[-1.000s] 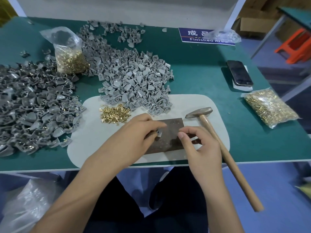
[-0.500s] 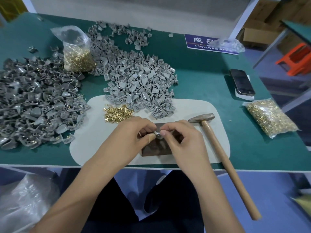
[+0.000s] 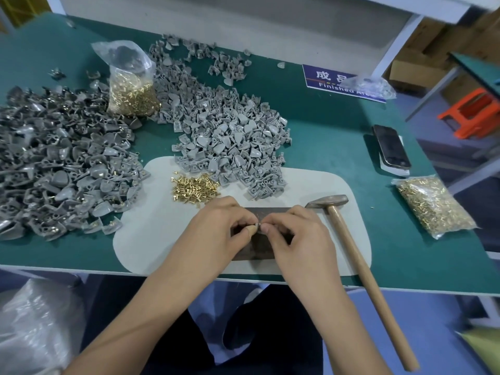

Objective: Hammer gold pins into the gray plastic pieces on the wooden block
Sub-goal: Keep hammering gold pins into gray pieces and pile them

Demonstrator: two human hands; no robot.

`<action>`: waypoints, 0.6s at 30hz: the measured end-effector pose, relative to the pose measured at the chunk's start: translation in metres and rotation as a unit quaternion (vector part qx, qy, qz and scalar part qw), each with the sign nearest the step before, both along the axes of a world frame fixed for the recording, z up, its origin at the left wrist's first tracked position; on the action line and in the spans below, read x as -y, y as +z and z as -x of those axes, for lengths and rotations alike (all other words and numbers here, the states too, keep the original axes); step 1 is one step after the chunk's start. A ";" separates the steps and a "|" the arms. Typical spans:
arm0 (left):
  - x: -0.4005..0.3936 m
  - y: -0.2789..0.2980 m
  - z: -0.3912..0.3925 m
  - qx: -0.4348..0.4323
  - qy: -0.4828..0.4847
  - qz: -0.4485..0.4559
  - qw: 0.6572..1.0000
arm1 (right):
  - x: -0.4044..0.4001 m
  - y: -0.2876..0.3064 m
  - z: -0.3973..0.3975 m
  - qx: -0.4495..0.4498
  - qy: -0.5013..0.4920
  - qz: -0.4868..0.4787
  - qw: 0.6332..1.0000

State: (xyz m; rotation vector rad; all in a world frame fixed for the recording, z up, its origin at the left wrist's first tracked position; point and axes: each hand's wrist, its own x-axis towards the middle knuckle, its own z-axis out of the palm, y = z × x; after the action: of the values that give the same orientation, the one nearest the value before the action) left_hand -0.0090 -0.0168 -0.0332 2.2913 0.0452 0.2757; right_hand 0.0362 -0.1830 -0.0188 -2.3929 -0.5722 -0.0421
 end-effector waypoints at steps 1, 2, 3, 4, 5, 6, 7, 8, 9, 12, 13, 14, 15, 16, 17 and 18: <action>0.000 -0.001 0.000 0.000 0.000 0.000 1.000 | -0.001 0.002 0.000 0.000 -0.003 0.006 1.000; 0.000 -0.001 0.001 0.000 0.000 0.000 1.000 | -0.001 0.004 0.000 0.003 -0.004 0.015 1.000; 0.001 -0.002 0.001 0.001 0.000 0.002 1.000 | -0.002 0.006 0.000 0.008 -0.002 0.029 1.000; 0.001 -0.002 0.001 0.003 0.001 0.005 1.000 | -0.003 0.010 -0.001 0.016 0.007 0.047 0.999; 0.001 -0.002 0.001 0.005 0.002 0.009 1.000 | -0.004 0.013 -0.001 0.030 0.023 0.070 0.997; 0.001 -0.002 0.001 0.006 0.002 0.011 1.000 | -0.006 0.016 -0.001 0.053 0.041 0.098 0.993; 0.000 -0.002 0.001 0.005 0.003 0.012 1.000 | -0.007 0.018 -0.001 0.079 0.059 0.125 0.987; 0.000 -0.002 0.000 0.004 0.004 0.012 1.000 | -0.009 0.020 0.000 0.100 0.069 0.146 0.982; 0.000 -0.002 0.000 0.003 0.004 0.012 1.000 | -0.010 0.022 0.000 0.108 0.076 0.161 0.978; 0.000 -0.001 -0.001 0.008 0.001 0.010 1.000 | -0.011 0.023 -0.005 0.071 0.097 0.173 0.978; 0.000 -0.001 -0.001 0.011 0.000 0.011 1.000 | -0.010 0.023 -0.008 0.059 0.100 0.167 0.979; 0.000 0.000 0.000 0.013 -0.001 0.011 1.000 | -0.009 0.022 -0.010 0.050 0.099 0.158 0.981; -0.001 0.000 -0.001 0.014 -0.004 0.011 1.000 | -0.008 0.021 -0.012 0.043 0.095 0.146 0.984; -0.002 -0.001 0.000 0.015 -0.010 0.012 1.000 | -0.007 0.019 -0.013 0.035 0.090 0.128 0.987; -0.002 -0.001 0.000 0.015 -0.016 0.014 1.000 | -0.004 0.016 -0.013 0.028 0.085 0.105 0.990; -0.003 -0.001 0.000 0.016 -0.022 0.017 0.999 | -0.003 0.012 -0.013 0.024 0.079 0.082 0.993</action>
State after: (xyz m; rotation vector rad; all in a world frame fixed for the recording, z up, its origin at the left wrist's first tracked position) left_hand -0.0091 -0.0139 -0.0343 2.2514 -0.0175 0.2853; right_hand 0.0494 -0.1803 -0.0065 -2.5018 -0.8147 0.0168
